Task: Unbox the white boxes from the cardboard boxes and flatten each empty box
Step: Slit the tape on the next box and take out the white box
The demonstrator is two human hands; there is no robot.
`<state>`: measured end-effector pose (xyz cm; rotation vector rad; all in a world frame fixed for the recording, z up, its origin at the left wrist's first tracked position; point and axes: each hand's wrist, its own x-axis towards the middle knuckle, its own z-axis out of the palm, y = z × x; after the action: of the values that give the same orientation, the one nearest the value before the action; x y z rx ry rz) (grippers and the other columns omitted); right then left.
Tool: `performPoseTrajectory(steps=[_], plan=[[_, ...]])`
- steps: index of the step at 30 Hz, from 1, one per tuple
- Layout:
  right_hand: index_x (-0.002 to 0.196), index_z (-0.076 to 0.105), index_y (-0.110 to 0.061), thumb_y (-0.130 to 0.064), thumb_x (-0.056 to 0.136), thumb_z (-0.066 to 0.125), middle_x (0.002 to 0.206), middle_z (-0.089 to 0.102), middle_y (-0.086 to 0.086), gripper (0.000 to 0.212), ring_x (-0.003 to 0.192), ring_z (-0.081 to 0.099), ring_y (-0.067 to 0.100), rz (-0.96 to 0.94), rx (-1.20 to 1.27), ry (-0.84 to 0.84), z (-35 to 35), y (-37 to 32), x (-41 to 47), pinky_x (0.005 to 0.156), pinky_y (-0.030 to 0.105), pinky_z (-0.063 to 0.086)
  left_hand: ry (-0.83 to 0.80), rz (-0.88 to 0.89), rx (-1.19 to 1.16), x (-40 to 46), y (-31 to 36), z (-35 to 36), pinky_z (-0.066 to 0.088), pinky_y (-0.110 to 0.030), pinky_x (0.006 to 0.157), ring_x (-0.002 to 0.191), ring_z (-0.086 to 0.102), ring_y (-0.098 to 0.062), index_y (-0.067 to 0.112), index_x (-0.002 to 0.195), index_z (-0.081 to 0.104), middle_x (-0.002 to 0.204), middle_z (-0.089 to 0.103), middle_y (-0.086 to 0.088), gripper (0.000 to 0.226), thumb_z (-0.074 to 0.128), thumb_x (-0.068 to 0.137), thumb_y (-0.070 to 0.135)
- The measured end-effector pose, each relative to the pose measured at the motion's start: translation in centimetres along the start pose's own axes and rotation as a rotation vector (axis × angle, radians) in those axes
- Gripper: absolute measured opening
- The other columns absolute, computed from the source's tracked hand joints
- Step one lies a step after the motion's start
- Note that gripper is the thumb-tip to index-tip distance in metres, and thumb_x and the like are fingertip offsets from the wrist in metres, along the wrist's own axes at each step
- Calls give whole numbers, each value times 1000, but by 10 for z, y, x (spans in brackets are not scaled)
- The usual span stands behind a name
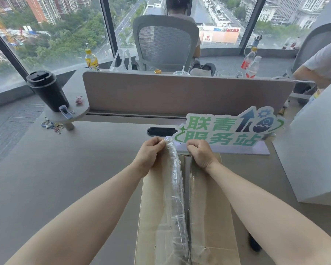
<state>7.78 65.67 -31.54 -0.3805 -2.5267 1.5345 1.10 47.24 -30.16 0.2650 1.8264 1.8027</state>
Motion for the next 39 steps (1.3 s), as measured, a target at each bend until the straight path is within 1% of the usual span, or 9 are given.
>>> performPoseTrajectory(steps=[4, 9, 14, 18, 22, 26, 29, 34, 39], plan=[[52, 31, -3, -16, 68, 43, 54, 28, 8, 24, 57, 27, 18, 7, 21, 0, -2, -1, 2, 58, 34, 20, -38, -3, -26, -2, 4, -2, 39, -29, 63, 66, 49, -15, 16, 79, 58, 73, 57, -2, 22, 53, 100, 17], [65, 51, -21, -17, 87, 59, 61, 47, -9, 23, 66, 43, 13, -39, -341, -134, -2, 3, 3, 64, 32, 32, -31, 1, 49, 0, 3, 7, 38, -25, 62, 63, 47, -10, 17, 79, 55, 69, 55, 3, 21, 53, 100, 16], [90, 65, -22, -43, 90, 52, 86, 60, -5, 25, 86, 50, 15, -164, -510, 83, -16, 9, -18, 76, 32, 40, -14, 0, 77, 0, 4, 10, 37, -23, 59, 62, 45, -10, 18, 78, 56, 68, 54, 4, 21, 54, 100, 18], [78, 50, -15, -51, 80, 57, 77, 52, -3, 36, 78, 46, 17, 4, -266, 99, -21, -6, -21, 70, 34, 40, -5, -7, 102, 0, 5, 10, 38, -22, 60, 63, 47, -10, 18, 80, 58, 69, 56, 5, 20, 55, 100, 20], [72, 43, -13, -23, 76, 59, 67, 39, -2, 20, 65, 34, 15, 143, 13, -40, -40, -26, -22, 62, 32, 28, -5, -8, 162, 2, 6, 8, 34, -21, 57, 62, 43, -9, 17, 81, 57, 67, 52, 6, 19, 54, 100, 22], [75, 45, -10, -21, 70, 46, 78, 44, 9, 12, 77, 41, 19, 196, 144, 112, -86, -38, -33, 72, 38, 30, 27, -13, 151, 5, 14, 0, 33, -25, 60, 64, 43, -13, 17, 82, 55, 67, 51, 4, 20, 53, 100, 25], [91, 54, -14, -16, 85, 57, 91, 57, 9, 7, 82, 49, 19, 249, -29, -5, -121, -34, -46, 73, 33, 38, -35, 22, 161, -2, 27, 0, 35, -23, 65, 65, 46, -10, 15, 75, 51, 67, 50, 3, 30, 49, 100, 31], [138, 48, -28, -24, 86, 71, 136, 51, -2, 57, 122, 48, 21, 170, -573, 39, -158, -16, -69, 99, 37, 44, -92, 35, 461, -18, 55, -7, 33, -27, 68, 76, 43, -13, 14, 87, 47, 86, 47, 3, 52, 54, 75, 64], [148, 41, -21, -46, 94, 55, 164, 14, 8, 62, 149, 15, 30, 304, -1095, -44, -142, 11, -106, 120, 43, 21, -116, -4, 521, -28, 73, -45, 38, -28, 92, 114, 51, -17, 20, 141, 40, 130, 49, -5, 58, 64, 88, 27]])
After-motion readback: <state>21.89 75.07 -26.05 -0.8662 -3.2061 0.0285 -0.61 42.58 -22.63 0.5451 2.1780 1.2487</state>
